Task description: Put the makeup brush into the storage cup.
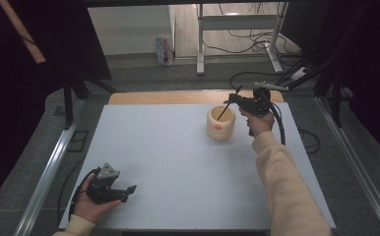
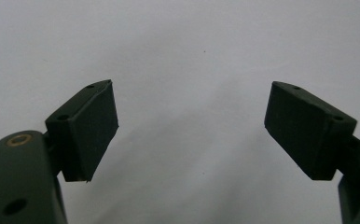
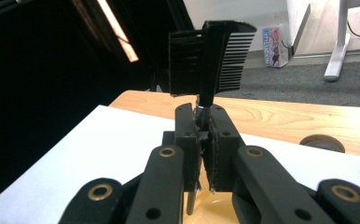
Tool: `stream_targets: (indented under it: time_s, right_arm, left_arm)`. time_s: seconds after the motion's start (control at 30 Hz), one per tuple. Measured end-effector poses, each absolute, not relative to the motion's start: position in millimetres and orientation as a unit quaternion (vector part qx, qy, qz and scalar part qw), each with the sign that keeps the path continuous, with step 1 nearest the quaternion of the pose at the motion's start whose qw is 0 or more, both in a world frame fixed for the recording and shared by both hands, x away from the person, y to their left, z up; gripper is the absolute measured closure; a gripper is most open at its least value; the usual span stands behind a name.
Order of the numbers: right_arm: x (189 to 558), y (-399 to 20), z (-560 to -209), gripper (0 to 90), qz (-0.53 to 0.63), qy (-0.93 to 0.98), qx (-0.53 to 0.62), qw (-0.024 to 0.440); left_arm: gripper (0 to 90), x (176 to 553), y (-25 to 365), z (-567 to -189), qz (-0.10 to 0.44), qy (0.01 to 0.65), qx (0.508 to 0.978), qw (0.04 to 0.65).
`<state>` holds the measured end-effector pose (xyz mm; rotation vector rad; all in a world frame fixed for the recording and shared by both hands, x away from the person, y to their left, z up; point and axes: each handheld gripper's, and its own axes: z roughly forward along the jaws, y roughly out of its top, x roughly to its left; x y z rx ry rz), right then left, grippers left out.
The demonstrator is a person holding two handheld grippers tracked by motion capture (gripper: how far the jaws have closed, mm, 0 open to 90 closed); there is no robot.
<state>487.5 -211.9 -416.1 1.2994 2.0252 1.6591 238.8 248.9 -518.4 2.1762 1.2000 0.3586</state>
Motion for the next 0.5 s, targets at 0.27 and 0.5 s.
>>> stream_targets:
  time_s: [0.27, 0.5]
  right_arm:
    - [487, -204, -422, 84.7, 0.552, 0.702, 0.436, 0.11]
    - [487, -200, -422, 84.6, 0.552, 0.706, 0.43, 0.108]
  left_arm:
    - [18.2, 238, 249, -519, 0.135, 0.455, 0.824, 0.31]
    - [18.3, 239, 249, -519, 0.136, 0.455, 0.824, 0.31]
